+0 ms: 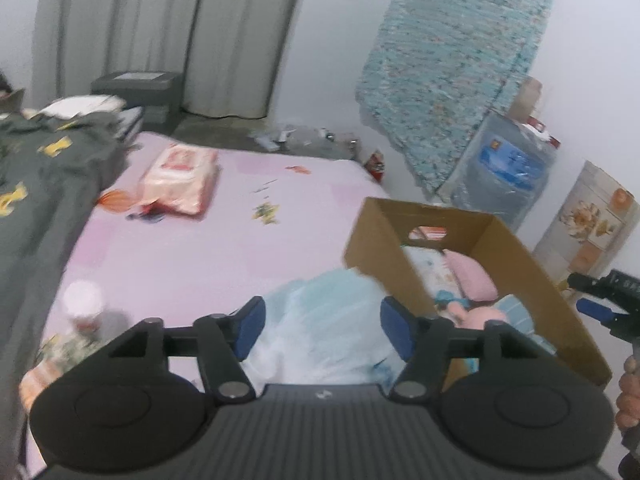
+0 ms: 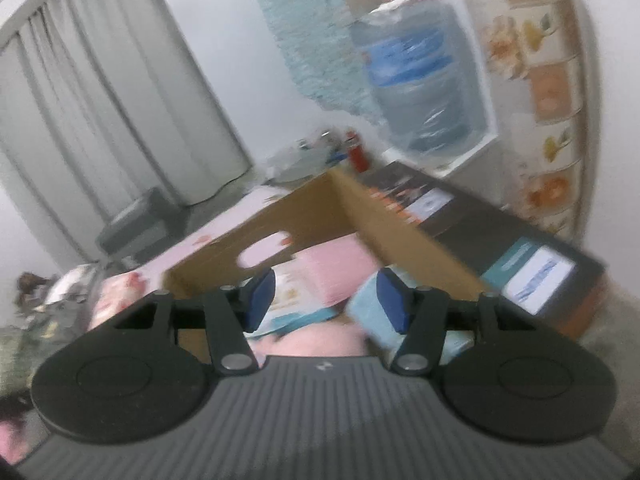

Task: Organize soft objects
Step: 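Reach the right tool to the orange-striped cloth and grasp it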

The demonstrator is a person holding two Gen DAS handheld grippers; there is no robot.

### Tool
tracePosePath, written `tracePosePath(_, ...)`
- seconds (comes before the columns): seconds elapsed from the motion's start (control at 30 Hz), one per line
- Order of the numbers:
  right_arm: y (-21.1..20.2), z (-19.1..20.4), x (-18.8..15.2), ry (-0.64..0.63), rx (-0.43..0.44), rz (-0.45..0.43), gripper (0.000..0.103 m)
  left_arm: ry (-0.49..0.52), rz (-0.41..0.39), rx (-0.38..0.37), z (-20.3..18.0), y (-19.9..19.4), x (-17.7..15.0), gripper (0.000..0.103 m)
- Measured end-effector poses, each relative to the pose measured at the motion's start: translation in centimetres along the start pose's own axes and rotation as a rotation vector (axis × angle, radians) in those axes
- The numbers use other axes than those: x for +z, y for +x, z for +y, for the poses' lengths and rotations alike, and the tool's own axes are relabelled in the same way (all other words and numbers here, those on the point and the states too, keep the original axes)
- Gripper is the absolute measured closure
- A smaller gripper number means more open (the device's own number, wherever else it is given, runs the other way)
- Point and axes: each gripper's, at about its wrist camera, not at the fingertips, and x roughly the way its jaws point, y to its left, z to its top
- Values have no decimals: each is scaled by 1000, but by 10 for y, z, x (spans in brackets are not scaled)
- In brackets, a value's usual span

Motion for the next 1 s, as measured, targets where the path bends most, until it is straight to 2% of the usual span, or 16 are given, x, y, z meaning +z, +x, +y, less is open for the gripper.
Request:
tracePosePath(0.13,-7,31,-14,0,154,39,33,-36,11,53,30,-18,-11,29)
tracePosePath(0.3,-12,86,-28,-61,348,100,31,-30,-24,146,60,-51,-27,23)
tracePosePath(0.43,-10,137,-39,-112,535,179,31,-31,-24,203,76,-68,-46,23)
tracePosePath(0.53,1,168,-52,-117,637,269,31,-38,0,224,83,-69,-60,25)
tracePosePath(0.7,45,220,-87,-120,711,545,31,-1,39,238,84,-59,-78,33)
tracePosePath(0.8,74,245,-116,-91,719,717,31,26,43,254,84,-53,-84,36)
tracePosePath(0.87,91,258,-132,-76,707,792,32,33,37,279,85,-51,-86,36)
tracePosePath(1.0,113,283,-157,-63,701,867,34,22,51,342,100,-47,-90,43)
